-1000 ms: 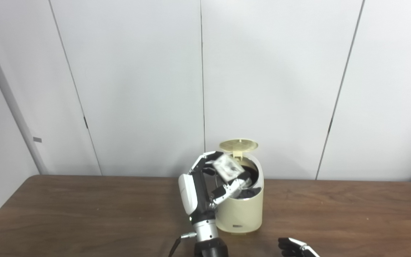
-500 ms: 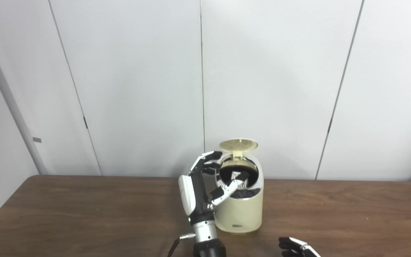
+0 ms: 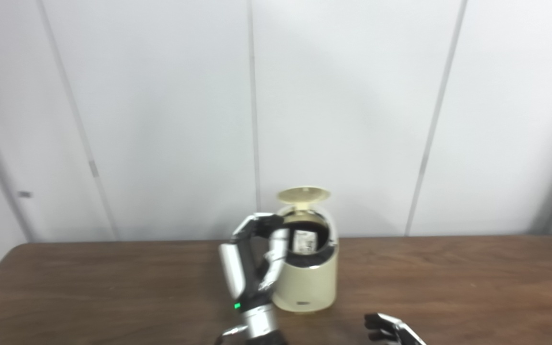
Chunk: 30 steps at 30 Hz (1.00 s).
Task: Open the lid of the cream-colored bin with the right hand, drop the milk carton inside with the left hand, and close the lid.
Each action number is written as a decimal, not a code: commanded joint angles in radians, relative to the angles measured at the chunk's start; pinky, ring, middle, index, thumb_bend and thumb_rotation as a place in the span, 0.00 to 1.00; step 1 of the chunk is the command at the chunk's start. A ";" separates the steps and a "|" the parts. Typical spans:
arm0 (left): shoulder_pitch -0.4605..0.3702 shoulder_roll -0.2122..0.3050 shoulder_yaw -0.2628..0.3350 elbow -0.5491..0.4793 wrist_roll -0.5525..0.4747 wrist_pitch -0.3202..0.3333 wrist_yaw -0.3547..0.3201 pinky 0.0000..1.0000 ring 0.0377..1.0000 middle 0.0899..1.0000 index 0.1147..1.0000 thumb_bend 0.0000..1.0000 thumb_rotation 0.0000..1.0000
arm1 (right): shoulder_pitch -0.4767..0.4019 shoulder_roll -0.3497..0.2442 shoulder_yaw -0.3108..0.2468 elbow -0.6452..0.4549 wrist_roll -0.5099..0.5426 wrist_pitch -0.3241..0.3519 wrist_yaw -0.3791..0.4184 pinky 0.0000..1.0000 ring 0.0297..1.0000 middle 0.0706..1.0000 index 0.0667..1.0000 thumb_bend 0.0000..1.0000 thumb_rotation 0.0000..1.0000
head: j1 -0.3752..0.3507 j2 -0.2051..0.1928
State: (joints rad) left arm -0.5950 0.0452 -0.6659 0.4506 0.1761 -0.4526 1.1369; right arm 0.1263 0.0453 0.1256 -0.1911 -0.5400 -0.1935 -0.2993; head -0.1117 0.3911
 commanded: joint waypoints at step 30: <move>0.515 0.064 0.534 -0.510 -0.198 0.086 -1.014 0.80 0.83 0.84 0.84 0.35 0.89 | -0.604 -0.260 -0.057 -0.308 -0.113 0.278 0.456 0.76 0.87 0.90 0.90 0.56 0.78 | 0.022 0.040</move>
State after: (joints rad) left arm -0.0374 0.1168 -0.1378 -0.0376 -0.0428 -0.3059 0.1392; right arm -0.4248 -0.2053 0.0647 -0.4586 -0.6412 0.0674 0.1359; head -0.0890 0.4295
